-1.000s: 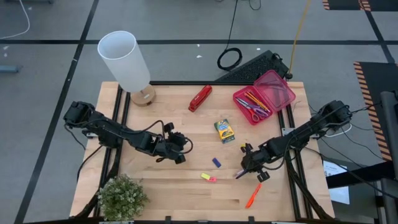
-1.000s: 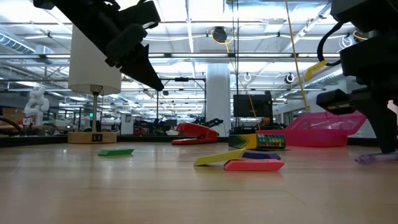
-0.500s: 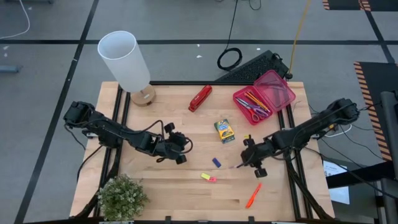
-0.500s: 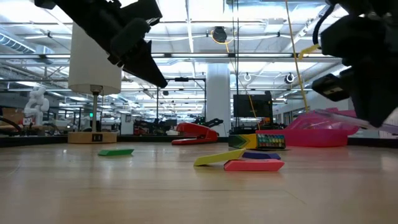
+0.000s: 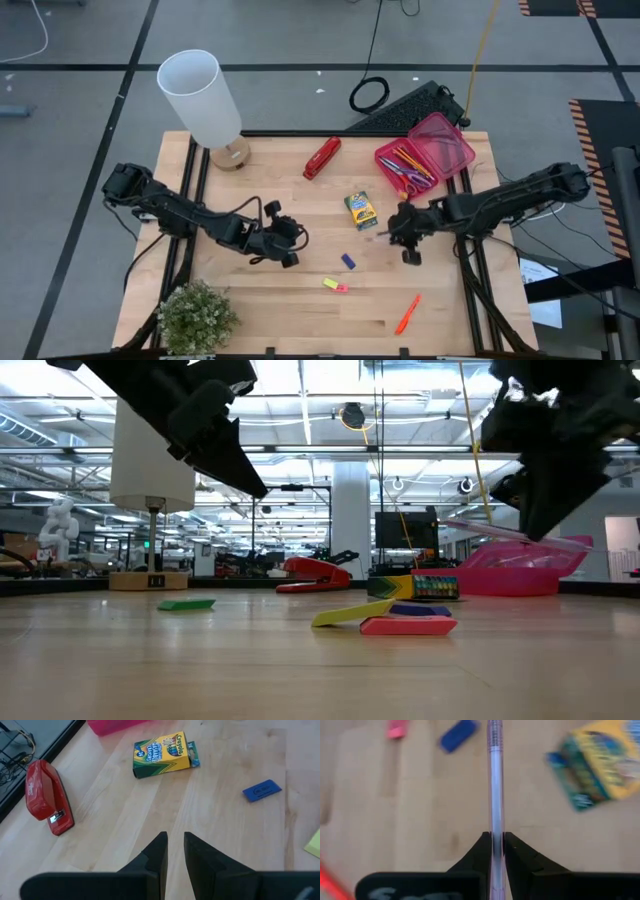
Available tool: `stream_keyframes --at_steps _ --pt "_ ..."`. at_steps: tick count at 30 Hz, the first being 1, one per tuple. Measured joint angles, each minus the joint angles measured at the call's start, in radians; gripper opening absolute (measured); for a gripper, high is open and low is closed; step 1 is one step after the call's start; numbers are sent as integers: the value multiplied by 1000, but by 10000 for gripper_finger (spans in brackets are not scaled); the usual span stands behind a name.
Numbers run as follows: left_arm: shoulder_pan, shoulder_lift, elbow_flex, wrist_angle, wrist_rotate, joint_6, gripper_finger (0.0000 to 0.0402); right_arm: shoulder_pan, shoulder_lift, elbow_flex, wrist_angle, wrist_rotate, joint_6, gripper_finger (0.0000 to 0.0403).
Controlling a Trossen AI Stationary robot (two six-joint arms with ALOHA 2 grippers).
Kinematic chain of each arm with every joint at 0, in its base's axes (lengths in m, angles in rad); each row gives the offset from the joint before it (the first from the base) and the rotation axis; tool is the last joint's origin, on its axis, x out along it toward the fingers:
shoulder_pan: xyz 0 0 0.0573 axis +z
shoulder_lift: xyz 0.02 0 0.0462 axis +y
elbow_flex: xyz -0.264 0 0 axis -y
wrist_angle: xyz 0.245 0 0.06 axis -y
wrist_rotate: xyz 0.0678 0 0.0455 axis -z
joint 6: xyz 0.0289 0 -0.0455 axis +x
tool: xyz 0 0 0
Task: Pack school essentials
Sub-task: Put the purple pen into the pink supply box
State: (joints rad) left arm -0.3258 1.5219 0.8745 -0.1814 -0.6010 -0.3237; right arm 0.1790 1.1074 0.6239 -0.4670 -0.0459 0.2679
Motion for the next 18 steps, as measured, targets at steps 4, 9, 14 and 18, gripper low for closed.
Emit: stream_keyframes --at_steps 4,9,14,18 --pt "-3 0 0 1 1 -4 65 -83 -46 6 -63 58 28 26" --pt "-4 0 0 4 1 -13 65 -186 -85 52 -169 129 21 26" --pt "-7 0 0 10 1 -19 65 -314 -100 117 -276 180 25 27" --pt "-13 0 0 15 1 -18 65 -437 -99 163 -332 180 5 29"
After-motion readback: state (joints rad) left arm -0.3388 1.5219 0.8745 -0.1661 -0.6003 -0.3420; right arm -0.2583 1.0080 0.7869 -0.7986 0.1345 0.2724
